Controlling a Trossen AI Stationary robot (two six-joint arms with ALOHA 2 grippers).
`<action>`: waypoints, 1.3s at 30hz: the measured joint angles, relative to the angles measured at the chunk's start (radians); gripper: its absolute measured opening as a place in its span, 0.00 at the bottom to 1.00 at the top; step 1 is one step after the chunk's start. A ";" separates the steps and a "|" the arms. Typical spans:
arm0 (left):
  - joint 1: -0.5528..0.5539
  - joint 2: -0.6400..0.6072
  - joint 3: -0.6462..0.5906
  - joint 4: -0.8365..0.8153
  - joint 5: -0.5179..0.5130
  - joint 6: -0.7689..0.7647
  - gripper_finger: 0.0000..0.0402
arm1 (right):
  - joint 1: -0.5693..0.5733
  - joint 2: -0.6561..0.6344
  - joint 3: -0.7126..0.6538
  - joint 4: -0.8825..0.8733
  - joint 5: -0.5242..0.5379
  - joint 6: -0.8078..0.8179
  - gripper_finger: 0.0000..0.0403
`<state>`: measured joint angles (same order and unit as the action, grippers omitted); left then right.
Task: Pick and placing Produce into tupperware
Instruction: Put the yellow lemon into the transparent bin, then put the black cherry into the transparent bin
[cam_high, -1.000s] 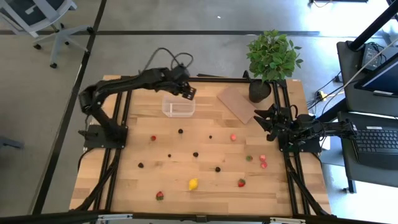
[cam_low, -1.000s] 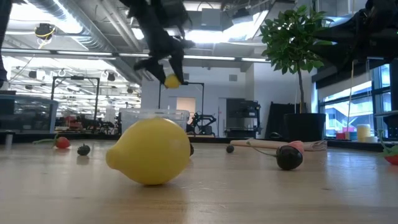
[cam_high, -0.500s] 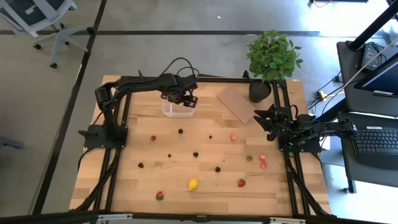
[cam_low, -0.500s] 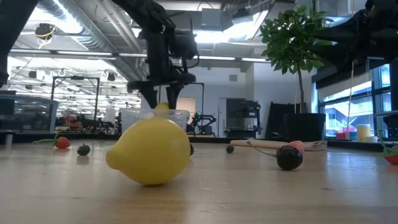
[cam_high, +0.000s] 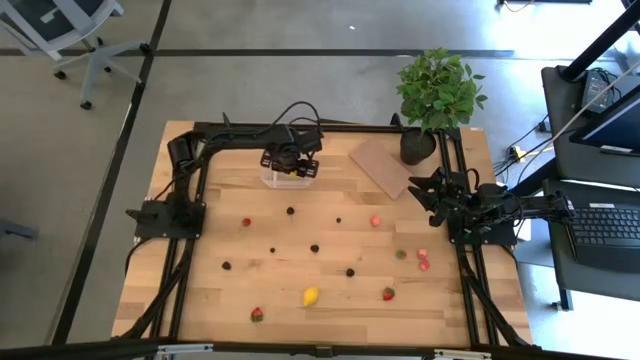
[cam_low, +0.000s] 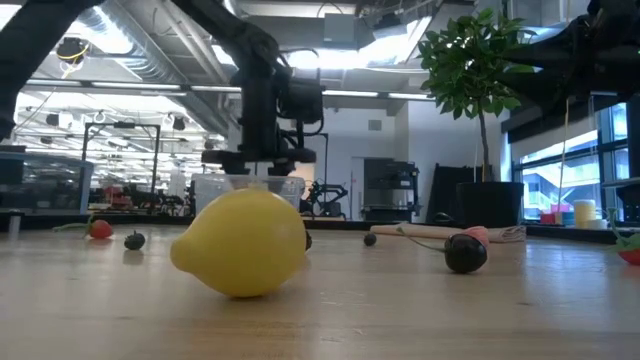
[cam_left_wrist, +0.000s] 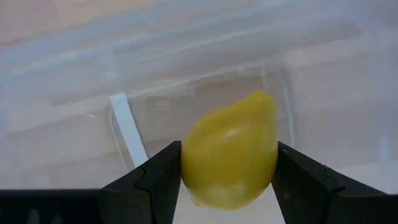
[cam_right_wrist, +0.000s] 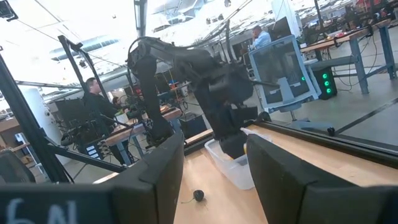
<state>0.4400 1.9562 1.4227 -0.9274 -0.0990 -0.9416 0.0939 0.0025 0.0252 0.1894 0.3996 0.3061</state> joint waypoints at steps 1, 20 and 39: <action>-0.001 0.006 0.000 0.001 0.001 -0.003 0.51 | 0.000 0.000 0.000 0.000 0.000 0.000 0.44; 0.004 0.018 0.000 -0.001 0.016 0.036 0.59 | 0.000 0.000 0.000 0.000 0.000 0.000 0.44; -0.051 -0.324 0.001 -0.004 -0.067 0.199 0.57 | 0.000 0.000 0.000 0.000 0.000 0.004 0.44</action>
<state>0.3887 1.6325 1.4239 -0.9315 -0.1664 -0.7425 0.0937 0.0021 0.0250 0.1898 0.3997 0.3103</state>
